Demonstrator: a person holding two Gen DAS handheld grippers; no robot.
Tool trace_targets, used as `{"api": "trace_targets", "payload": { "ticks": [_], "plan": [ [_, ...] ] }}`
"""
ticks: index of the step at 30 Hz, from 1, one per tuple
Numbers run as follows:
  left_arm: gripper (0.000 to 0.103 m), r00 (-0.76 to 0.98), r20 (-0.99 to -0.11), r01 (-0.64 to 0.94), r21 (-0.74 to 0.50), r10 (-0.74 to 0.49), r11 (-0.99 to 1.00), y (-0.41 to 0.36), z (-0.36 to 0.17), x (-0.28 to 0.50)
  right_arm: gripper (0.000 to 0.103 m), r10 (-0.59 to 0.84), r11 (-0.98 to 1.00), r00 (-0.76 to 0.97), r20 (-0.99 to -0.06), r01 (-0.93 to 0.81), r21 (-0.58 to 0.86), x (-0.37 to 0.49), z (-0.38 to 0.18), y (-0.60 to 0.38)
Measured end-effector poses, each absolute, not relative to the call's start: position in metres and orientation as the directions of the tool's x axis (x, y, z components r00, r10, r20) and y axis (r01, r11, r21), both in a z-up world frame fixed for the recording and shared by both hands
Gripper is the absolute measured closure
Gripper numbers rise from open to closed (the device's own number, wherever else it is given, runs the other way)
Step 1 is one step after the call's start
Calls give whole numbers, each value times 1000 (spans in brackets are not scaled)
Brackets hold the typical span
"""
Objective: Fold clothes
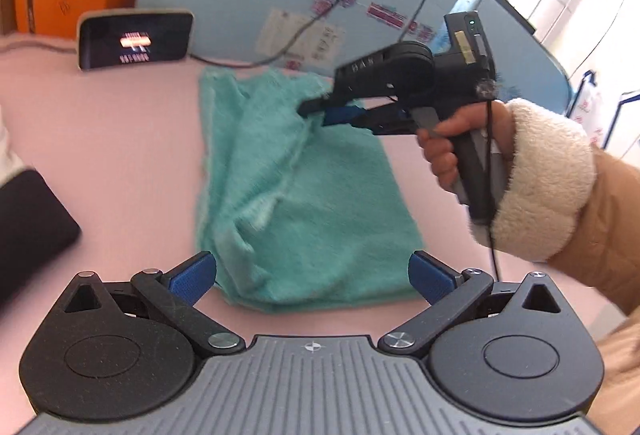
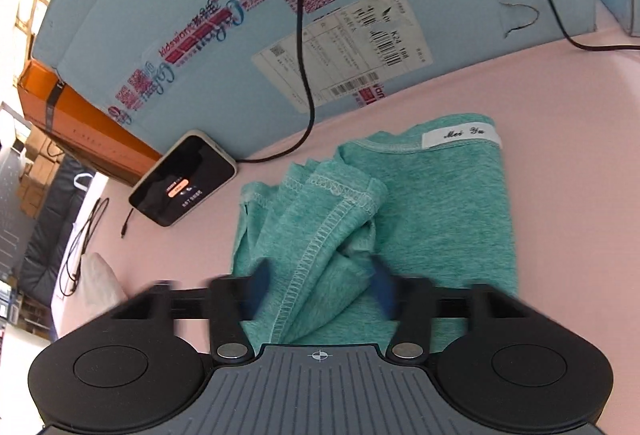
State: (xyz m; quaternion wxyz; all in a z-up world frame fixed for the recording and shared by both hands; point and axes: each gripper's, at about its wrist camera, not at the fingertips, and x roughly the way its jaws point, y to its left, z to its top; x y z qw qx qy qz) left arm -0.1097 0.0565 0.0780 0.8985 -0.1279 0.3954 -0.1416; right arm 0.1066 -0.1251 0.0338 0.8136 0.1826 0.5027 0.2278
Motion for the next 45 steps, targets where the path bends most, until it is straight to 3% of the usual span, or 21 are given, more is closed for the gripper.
{"api": "trace_targets", "payload": {
  "ticks": [3,5,8,10,12,18,23,25,27,30,33,39,43,45],
  "plan": [
    [0,650,-684,168,-296,-332,940,50,75,-98,92,553,830,399,-731,-186,526,106,36,-119],
    [2,640,-694,181,-279,-329,943,47,71,-93,93,570,817,413,-710,-191,545,107,43,-116],
    [16,630,-705,188,-268,-325,945,46,68,-88,94,596,799,436,-675,-239,551,111,62,-105],
    [35,633,-697,190,-280,-335,941,49,69,-88,94,612,789,432,-663,-275,549,118,73,-91],
    [44,640,-696,181,-277,-327,944,53,69,-87,94,619,785,423,-661,-314,534,126,78,-73],
    [47,627,-727,87,-294,-281,952,70,63,-87,94,610,788,374,-699,-384,482,148,66,-13],
    [47,633,-727,39,-316,-268,948,81,58,-89,87,665,746,348,-661,-360,561,150,63,-9],
    [47,632,-725,35,-326,-274,945,84,57,-90,76,676,737,357,-645,-340,584,146,68,-21],
    [47,636,-716,27,-351,-287,936,88,55,-90,57,674,738,373,-637,-324,591,142,75,-39],
    [49,654,-694,10,-392,-303,920,93,56,-95,56,658,753,393,-643,-314,579,130,82,-75],
    [65,663,-688,-2,-394,-294,919,95,56,-100,56,615,788,397,-681,-303,536,110,82,-113],
    [77,659,-699,0,-369,-278,929,94,57,-103,56,512,858,350,-784,-245,451,50,72,-182],
    [89,634,-730,-33,-355,-255,934,94,48,-101,56,526,851,300,-796,-172,497,7,63,-213],
    [89,626,-733,-77,-400,-268,914,101,44,-102,53,540,841,273,-796,-131,526,-10,56,-219]
  ]
}}
